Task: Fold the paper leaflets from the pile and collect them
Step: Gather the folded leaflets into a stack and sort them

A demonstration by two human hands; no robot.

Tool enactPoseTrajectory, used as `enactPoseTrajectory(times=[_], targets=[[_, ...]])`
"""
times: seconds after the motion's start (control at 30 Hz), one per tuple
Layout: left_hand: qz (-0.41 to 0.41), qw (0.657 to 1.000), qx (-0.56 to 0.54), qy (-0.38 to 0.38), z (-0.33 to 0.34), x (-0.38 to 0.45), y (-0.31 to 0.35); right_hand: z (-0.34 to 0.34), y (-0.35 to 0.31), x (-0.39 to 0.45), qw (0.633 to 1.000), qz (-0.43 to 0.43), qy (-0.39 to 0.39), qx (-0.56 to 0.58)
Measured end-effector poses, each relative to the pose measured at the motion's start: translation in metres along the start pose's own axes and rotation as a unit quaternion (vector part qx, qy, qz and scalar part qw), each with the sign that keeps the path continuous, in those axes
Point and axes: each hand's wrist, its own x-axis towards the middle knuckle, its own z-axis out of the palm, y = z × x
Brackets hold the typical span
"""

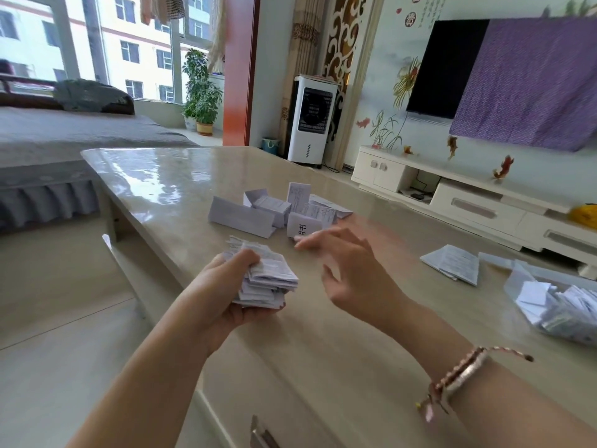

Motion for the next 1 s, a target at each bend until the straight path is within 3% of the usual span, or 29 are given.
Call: enactPoseTrajectory(times=[0.13,0.3,0.43,0.6,0.73,0.8,0.87,1.0], targets=[[0.007,1.000,0.007,0.020,-0.001,0.001,0.002,0.021,0.026,0.031,0.987,0.049,-0.025,-0.149],[-0.009,1.000,0.017,0.023,0.000,0.005,0.003,0.038,0.046,0.063,0.974,0.195,-0.029,-0.109],[-0.008,0.999,0.024,0.028,-0.003,0.007,0.006,0.042,0.044,0.065,0.971,0.183,-0.036,-0.149],[0.004,0.999,0.036,0.026,-0.001,0.010,0.005,0.027,0.025,0.044,0.983,0.171,0.065,-0.036],[0.042,0.995,0.077,0.044,0.013,0.013,-0.005,-0.005,-0.002,0.018,0.972,0.185,0.094,0.110],[0.063,0.993,0.092,0.045,0.023,0.012,-0.010,-0.023,-0.017,0.004,0.947,0.217,0.059,0.229],[0.077,0.992,0.094,0.029,0.031,0.010,-0.014,-0.034,-0.023,-0.007,0.900,0.250,0.037,0.356],[0.083,0.993,0.085,-0.011,0.052,0.001,-0.021,-0.044,-0.011,-0.018,0.821,0.307,0.075,0.476]])
